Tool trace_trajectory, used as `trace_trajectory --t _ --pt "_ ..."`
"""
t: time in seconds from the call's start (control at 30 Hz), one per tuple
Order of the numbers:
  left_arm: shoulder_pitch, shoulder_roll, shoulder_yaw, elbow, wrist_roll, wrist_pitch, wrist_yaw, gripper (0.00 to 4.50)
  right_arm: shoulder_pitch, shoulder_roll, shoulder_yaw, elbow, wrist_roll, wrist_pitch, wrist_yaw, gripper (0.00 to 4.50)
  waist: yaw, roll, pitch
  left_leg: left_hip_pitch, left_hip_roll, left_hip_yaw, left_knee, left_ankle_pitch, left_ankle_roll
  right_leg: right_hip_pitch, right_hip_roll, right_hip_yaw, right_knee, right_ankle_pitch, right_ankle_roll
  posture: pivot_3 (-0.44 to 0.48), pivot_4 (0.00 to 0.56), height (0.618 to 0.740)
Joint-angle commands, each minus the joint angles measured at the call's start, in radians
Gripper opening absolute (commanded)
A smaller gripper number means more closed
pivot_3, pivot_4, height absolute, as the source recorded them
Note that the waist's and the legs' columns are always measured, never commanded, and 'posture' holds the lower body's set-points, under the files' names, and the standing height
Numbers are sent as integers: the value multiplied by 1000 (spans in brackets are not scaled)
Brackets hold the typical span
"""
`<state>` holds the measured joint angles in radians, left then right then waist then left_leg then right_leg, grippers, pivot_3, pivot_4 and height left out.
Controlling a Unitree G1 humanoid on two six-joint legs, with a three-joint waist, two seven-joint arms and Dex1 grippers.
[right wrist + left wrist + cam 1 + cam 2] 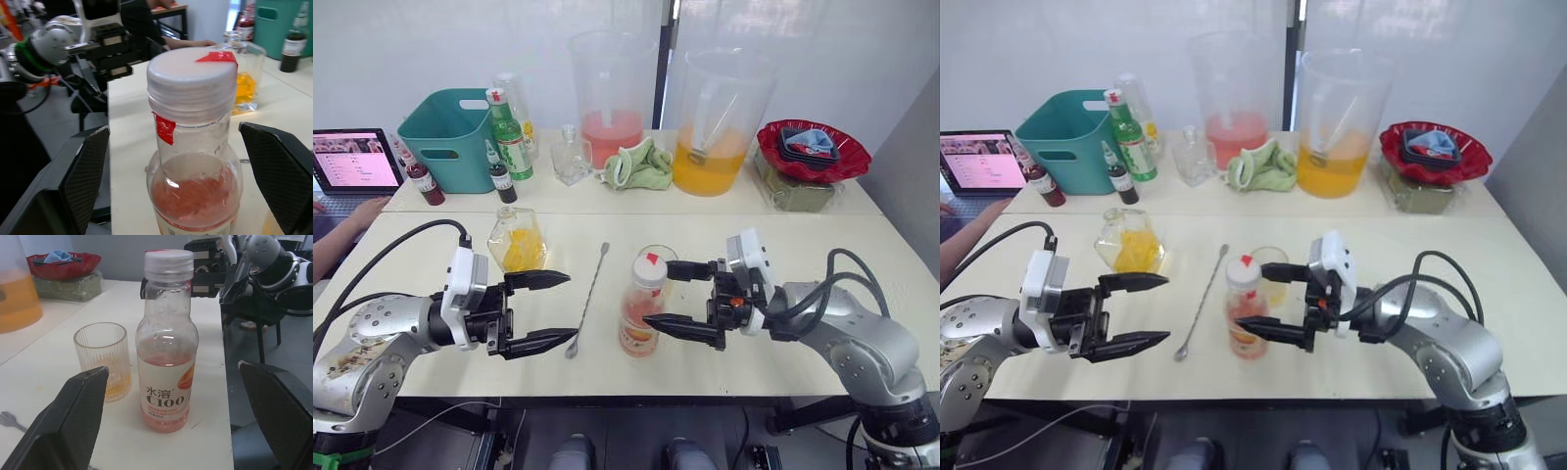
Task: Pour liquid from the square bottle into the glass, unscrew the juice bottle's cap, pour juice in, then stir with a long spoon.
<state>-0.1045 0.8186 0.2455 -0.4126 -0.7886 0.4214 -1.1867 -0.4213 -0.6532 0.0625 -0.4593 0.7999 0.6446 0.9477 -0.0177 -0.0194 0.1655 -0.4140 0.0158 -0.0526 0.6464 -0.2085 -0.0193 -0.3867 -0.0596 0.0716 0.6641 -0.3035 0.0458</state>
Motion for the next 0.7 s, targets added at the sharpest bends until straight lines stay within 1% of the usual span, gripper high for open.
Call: trace_trajectory --t 0.03,0.1,0.2,0.3,0.37,0.4,0.5,0.53,0.57,0.63,0.7 --pt "-17 17 2 1 -1 2 -14 4500 -106 36 69 142 -93 -124 143 4471 -3 0 0 0 0 0 0 0 0 0 0 0 0 0 0 0 150 740" --pt "-15 24 6 -3 -5 7 -18 4500 -160 62 120 226 -153 -183 209 4471 -8 0 0 1 1 0 0 0 0 0 1 0 0 0 0 0 150 740" --pt "-3 36 9 -12 -2 9 -24 4500 -194 96 153 291 -193 -236 277 4471 -10 0 0 0 1 -1 -1 0 0 -1 1 -1 1 0 0 0 150 740" --pt "8 46 14 -20 -5 12 -25 4500 -214 120 160 322 -208 -260 316 3696 -6 0 0 -1 0 -1 -1 0 0 -2 -1 -1 1 0 0 0 150 740" --pt "12 51 15 -19 -4 13 -29 4500 -217 128 152 325 -204 -256 332 3012 -3 0 0 -1 0 -1 -1 0 0 -2 -1 -1 1 0 0 0 150 740" --pt "13 53 15 -17 -3 12 -31 4500 -215 129 147 321 -199 -252 335 2563 -2 0 0 -1 0 -1 -1 0 0 -2 -1 -1 1 0 0 0 150 740" --pt "11 51 8 -10 4 6 -33 4500 -193 130 124 285 -182 -231 315 1643 0 0 0 0 0 -1 -1 0 0 -1 -1 -2 1 0 0 0 150 740" --pt "9 49 4 -7 9 3 -32 4500 -178 126 112 257 -171 -218 297 1457 1 0 0 0 0 -1 -1 0 0 -2 -1 -1 1 0 0 0 150 740" --pt "7 46 1 -4 13 1 -32 4500 -164 124 101 229 -161 -205 279 1374 3 0 0 0 0 -1 -1 0 0 -2 -1 -1 1 0 0 0 150 740" --pt "4 41 -8 4 22 -5 -33 4500 -125 117 71 144 -138 -167 218 1374 3 0 0 -1 0 -1 -1 0 0 -2 -1 -2 1 0 0 0 150 740" --pt "-2 33 -18 13 33 -13 -33 4500 -82 119 29 36 -109 -106 110 1374 3 0 0 -1 0 -1 -1 0 0 -2 -1 -2 1 0 0 0 150 740"
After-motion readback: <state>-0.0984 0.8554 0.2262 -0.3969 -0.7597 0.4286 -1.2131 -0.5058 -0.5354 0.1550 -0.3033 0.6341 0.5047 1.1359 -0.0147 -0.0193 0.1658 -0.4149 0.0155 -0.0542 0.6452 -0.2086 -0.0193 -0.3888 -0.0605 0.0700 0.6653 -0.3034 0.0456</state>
